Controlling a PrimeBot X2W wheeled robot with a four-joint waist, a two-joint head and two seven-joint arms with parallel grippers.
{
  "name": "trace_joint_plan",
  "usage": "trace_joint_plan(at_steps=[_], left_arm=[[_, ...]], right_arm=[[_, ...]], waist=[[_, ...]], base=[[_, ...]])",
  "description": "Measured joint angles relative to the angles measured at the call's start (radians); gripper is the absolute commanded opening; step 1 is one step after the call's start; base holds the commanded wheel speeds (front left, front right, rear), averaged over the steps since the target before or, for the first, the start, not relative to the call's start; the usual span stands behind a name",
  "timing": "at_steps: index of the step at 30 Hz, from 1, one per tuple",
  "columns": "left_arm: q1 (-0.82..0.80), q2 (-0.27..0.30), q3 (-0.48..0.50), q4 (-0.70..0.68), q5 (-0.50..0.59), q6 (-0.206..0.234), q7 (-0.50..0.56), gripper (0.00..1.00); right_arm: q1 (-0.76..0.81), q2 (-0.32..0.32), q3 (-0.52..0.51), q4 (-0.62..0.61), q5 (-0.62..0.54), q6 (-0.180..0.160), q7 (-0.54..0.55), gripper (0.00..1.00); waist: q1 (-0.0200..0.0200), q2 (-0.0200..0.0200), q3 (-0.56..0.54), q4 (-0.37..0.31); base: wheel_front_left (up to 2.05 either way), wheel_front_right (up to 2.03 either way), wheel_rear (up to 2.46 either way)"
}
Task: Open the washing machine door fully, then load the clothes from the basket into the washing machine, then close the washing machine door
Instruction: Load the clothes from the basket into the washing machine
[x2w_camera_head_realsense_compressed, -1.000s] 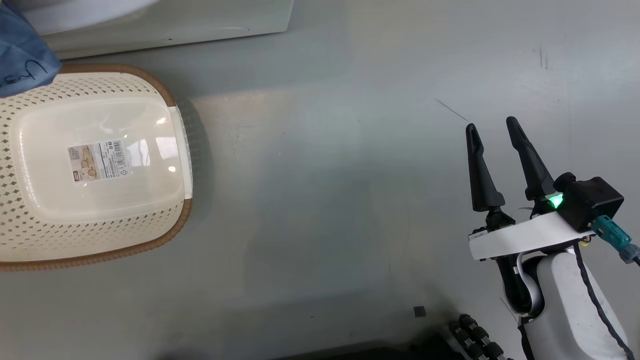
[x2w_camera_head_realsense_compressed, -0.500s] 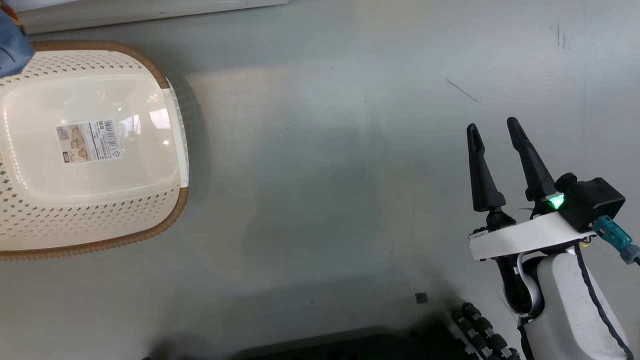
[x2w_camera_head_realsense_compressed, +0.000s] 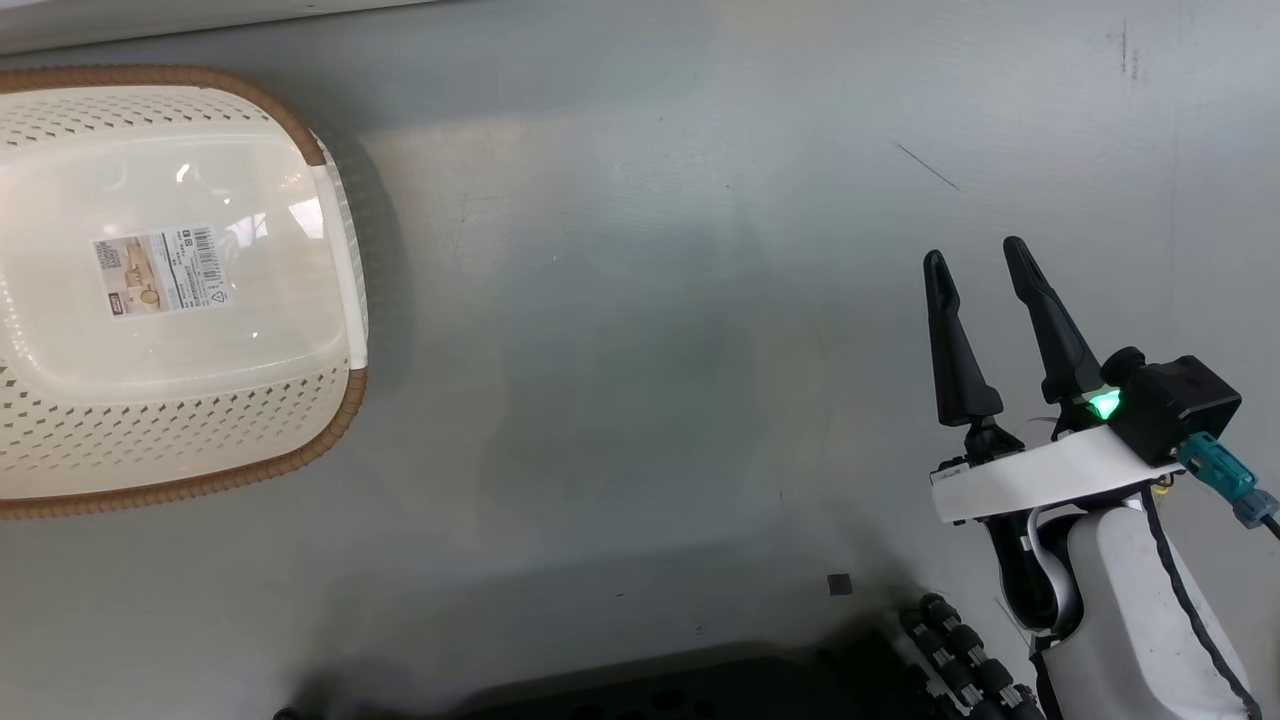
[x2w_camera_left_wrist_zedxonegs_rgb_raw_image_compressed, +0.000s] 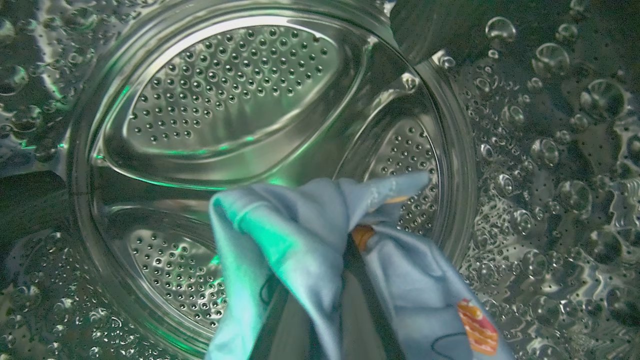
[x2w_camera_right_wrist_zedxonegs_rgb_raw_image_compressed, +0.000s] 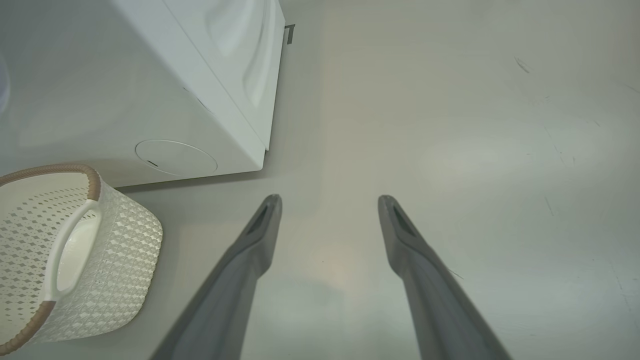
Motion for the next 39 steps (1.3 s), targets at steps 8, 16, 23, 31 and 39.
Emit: trace_joint_plan(at_steps=[8,16,23,31,39], left_arm=[[-0.006,-0.005,-0.011,0.016,0.028,0.0,0.026,0.16],[0.03,-0.053,0.02,0.137,-0.009,0.001,0.035,1.0],[0.05,-0.081,0.021,0.156,-0.024,0.001,0.035,1.0],[0.097,-0.094,0.035,0.157,-0.024,0.001,0.035,1.0],[0.172,-0.124,0.056,0.152,-0.028,0.002,0.035,1.0]], right_arm=[[-0.002,0.001,0.003,0.0,0.0,0.0,0.0,1.0],[-0.01,0.002,-0.01,0.006,0.0,0.0,0.0,1.0],[-0.021,0.002,-0.031,0.006,-0.001,0.0,0.0,1.0],[-0.023,0.002,-0.038,0.009,-0.004,0.0,0.0,1.0],[-0.037,0.001,-0.045,0.014,-0.012,0.0,0.0,1.0]], waist=[[0.0,0.0,0.006,-0.003],[0.0,0.0,-0.013,0.008],[0.0,0.0,-0.039,0.028],[0.0,0.0,-0.075,0.056],[0.0,0.0,-0.118,0.077]], base=[[0.0,0.0,0.0],[0.0,0.0,0.0],[0.0,0.0,0.0],[0.0,0.0,0.0],[0.0,0.0,0.0]])
